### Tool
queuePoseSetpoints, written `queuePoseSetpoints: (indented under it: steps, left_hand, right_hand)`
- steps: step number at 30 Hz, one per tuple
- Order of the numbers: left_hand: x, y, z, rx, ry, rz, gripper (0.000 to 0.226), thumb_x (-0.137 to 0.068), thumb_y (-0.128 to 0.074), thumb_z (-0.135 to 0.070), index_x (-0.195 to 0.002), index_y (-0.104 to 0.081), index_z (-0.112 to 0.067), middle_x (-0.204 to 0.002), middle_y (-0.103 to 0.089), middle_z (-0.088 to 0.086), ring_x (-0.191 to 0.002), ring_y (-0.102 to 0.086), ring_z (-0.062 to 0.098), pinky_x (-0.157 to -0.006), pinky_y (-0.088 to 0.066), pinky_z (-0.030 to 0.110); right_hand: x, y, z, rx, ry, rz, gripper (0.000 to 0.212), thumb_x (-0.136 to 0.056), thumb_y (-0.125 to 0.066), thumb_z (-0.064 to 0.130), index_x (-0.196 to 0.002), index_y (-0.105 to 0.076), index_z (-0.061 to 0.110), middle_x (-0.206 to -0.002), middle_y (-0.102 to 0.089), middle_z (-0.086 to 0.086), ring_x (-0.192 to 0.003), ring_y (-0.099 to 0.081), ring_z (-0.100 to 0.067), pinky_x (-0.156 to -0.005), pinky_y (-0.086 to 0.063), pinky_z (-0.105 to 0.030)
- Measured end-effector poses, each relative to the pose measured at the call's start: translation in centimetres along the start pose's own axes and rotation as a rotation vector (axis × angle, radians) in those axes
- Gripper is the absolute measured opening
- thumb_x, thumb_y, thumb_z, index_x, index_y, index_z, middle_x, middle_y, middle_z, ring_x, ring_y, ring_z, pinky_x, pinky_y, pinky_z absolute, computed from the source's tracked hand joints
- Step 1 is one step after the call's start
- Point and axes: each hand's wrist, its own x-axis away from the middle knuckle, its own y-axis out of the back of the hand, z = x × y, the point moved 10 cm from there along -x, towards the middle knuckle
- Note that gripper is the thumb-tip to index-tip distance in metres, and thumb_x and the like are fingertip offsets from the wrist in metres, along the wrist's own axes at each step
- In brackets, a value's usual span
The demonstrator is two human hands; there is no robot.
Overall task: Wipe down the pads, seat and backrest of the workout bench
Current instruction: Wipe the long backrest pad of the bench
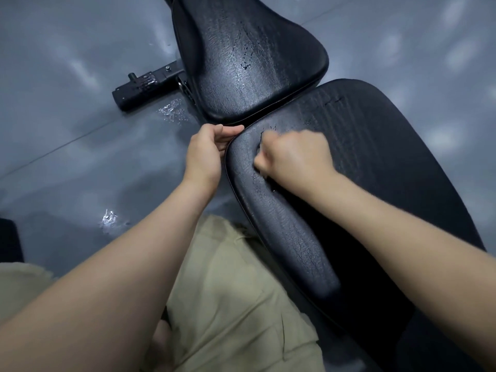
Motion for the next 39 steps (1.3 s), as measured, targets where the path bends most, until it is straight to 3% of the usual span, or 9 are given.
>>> queuePoseSetpoints:
  steps: [4, 9, 11, 14, 21, 28, 30, 34, 39]
  left_hand:
    - [0.2, 0.2, 0.0, -0.005, 0.027, -0.009, 0.046, -0.1, -0.032, -0.017, -0.088, -0.077, -0.013, -0.089, -0.078, -0.002, -0.076, -0.069, 0.003, -0.066, -0.049, 0.014]
    - [0.4, 0.6, 0.4, -0.019, 0.037, -0.003, 0.046, -0.099, -0.032, -0.019, -0.093, -0.078, -0.018, -0.099, -0.078, -0.002, -0.089, -0.07, 0.005, -0.082, -0.048, 0.022]
    - [0.4, 0.6, 0.5, -0.016, 0.034, -0.007, 0.045, -0.099, -0.033, -0.019, -0.095, -0.077, -0.017, -0.101, -0.078, -0.003, -0.089, -0.069, 0.004, -0.08, -0.049, 0.019]
    - [0.4, 0.4, 0.6, 0.014, 0.032, -0.021, 0.043, -0.099, -0.034, -0.017, -0.095, -0.076, -0.015, -0.097, -0.078, -0.004, -0.082, -0.069, 0.0, -0.066, -0.048, 0.01]
    - [0.3, 0.6, 0.7, 0.046, 0.052, -0.038, 0.041, -0.097, -0.036, -0.015, -0.092, -0.077, -0.012, -0.094, -0.078, 0.001, -0.078, -0.069, 0.004, -0.066, -0.049, 0.014]
    - [0.1, 0.8, 1.2, 0.082, 0.015, -0.045, 0.038, -0.092, -0.04, -0.011, -0.091, -0.078, -0.01, -0.098, -0.078, 0.005, -0.097, -0.072, 0.013, -0.082, -0.052, 0.02]
    - [-0.2, 0.8, 0.8, -0.006, -0.054, -0.063, 0.034, -0.086, -0.045, -0.009, -0.094, -0.078, -0.012, -0.1, -0.077, 0.003, -0.101, -0.07, 0.012, -0.091, -0.052, 0.024]
    - [0.4, 0.4, 0.4, -0.285, -0.135, -0.1, 0.031, -0.091, -0.047, -0.008, -0.098, -0.072, -0.024, -0.094, -0.07, -0.013, -0.081, -0.058, -0.003, -0.08, -0.047, 0.018]
    - [0.5, 0.1, 1.2, -0.478, -0.092, -0.033, 0.027, -0.098, -0.038, -0.026, -0.106, -0.064, -0.024, -0.111, -0.067, -0.005, -0.107, -0.058, 0.012, -0.099, -0.044, 0.031]
  right_hand:
    - [2.9, -0.4, 1.5, -0.019, 0.053, 0.02, 0.026, -0.07, -0.057, 0.04, -0.066, -0.057, 0.014, -0.05, -0.062, -0.008, -0.042, -0.061, -0.031, -0.046, -0.04, -0.025]
    - [-0.9, 0.3, 2.1, 0.01, 0.044, 0.005, 0.024, -0.079, -0.058, 0.039, -0.078, -0.063, 0.016, -0.066, -0.07, -0.013, -0.059, -0.068, -0.036, -0.053, -0.031, -0.03]
    - [-0.3, 0.3, 2.7, -0.019, 0.067, -0.006, 0.023, -0.084, -0.055, 0.04, -0.085, -0.061, 0.018, -0.072, -0.071, -0.013, -0.064, -0.069, -0.037, -0.055, -0.03, -0.031]
    - [3.5, 0.4, 3.7, -0.015, 0.114, -0.007, 0.022, -0.077, -0.059, 0.039, -0.077, -0.056, 0.017, -0.062, -0.066, -0.008, -0.048, -0.063, -0.032, -0.048, -0.027, -0.026]
    - [2.5, 0.4, 4.2, 0.003, 0.124, -0.036, 0.024, -0.074, -0.055, 0.041, -0.071, -0.056, 0.017, -0.054, -0.062, -0.006, -0.041, -0.06, -0.029, -0.049, -0.025, -0.023]
    - [2.7, 0.4, 3.8, -0.049, 0.107, -0.051, 0.022, -0.081, -0.058, 0.041, -0.081, -0.055, 0.019, -0.065, -0.065, -0.006, -0.048, -0.063, -0.031, -0.047, -0.02, -0.024]
    - [5.7, 0.4, 3.4, -0.079, 0.159, -0.022, 0.025, -0.083, -0.059, 0.043, -0.081, -0.053, 0.019, -0.067, -0.063, -0.005, -0.047, -0.062, -0.03, -0.046, -0.02, -0.024]
    - [7.0, 0.2, 2.7, -0.069, 0.192, 0.01, 0.025, -0.081, -0.059, 0.041, -0.076, -0.05, 0.019, -0.062, -0.061, -0.004, -0.045, -0.06, -0.029, -0.045, -0.025, -0.025]
    - [1.8, 0.9, 1.8, -0.002, 0.067, -0.095, 0.03, -0.091, -0.047, 0.048, -0.09, -0.053, 0.018, -0.062, -0.067, -0.006, -0.048, -0.065, -0.03, -0.047, -0.026, -0.026]
